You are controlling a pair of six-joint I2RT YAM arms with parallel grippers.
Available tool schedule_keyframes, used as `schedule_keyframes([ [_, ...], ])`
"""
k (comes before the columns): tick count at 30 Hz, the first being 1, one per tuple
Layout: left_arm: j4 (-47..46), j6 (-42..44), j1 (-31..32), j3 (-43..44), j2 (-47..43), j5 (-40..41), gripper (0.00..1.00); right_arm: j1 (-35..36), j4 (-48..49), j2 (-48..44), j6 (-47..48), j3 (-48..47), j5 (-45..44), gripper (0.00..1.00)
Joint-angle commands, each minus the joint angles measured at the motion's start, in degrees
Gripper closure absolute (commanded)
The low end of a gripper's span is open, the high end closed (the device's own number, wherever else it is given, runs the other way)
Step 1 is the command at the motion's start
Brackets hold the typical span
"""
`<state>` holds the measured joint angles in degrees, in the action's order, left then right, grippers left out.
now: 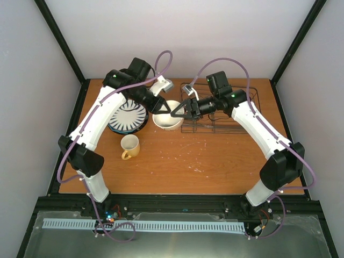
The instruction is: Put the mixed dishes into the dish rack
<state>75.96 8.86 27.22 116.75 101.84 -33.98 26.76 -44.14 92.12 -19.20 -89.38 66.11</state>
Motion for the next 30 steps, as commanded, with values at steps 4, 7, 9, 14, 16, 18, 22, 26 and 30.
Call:
schedule_keyframes([
  [4,-16.24,-2.98,-0.07,4.11,-2.51,-3.06,0.99,6.01,-3.49,0.61,-1.11,1.92,11.79,0.45],
  [7,-16.11,-2.91,-0.08,3.81,-2.83,-2.62,0.99,6.09,-2.88,0.69,-1.62,1.87,12.23,0.66],
  [9,-16.09,-2.88,-0.06,3.59,-3.11,-2.3,0.99,6.17,-2.61,0.7,-1.88,1.86,12.33,0.75],
  [14,-16.06,-2.8,-0.09,3.23,-3.32,-1.76,1.0,6.2,-2.83,0.75,-1.96,2.01,11.72,0.97],
  [16,-16.06,-2.79,-0.07,3.14,-3.37,-1.62,0.99,6.21,-2.86,0.78,-1.88,1.92,11.8,0.97],
  [18,-16.11,-2.8,-0.07,3.13,-3.3,-1.55,0.99,6.19,-3.15,0.85,-1.74,1.71,11.3,0.97],
  [22,-16.03,-2.72,-0.07,3.14,-3.08,-1.09,0.99,5.96,-6.89,2.08,0.65,0.12,8.64,0.97],
  [26,-16.33,-2.49,-0.09,2.96,-2.74,-0.67,1.0,5.29,-8.57,2.68,1.7,-0.74,6.48,0.97],
  [30,-17.49,-2.36,-0.09,3.36,-1.32,-0.14,0.99,3.09,-10.01,2.66,2.54,-0.92,3.97,0.97],
])
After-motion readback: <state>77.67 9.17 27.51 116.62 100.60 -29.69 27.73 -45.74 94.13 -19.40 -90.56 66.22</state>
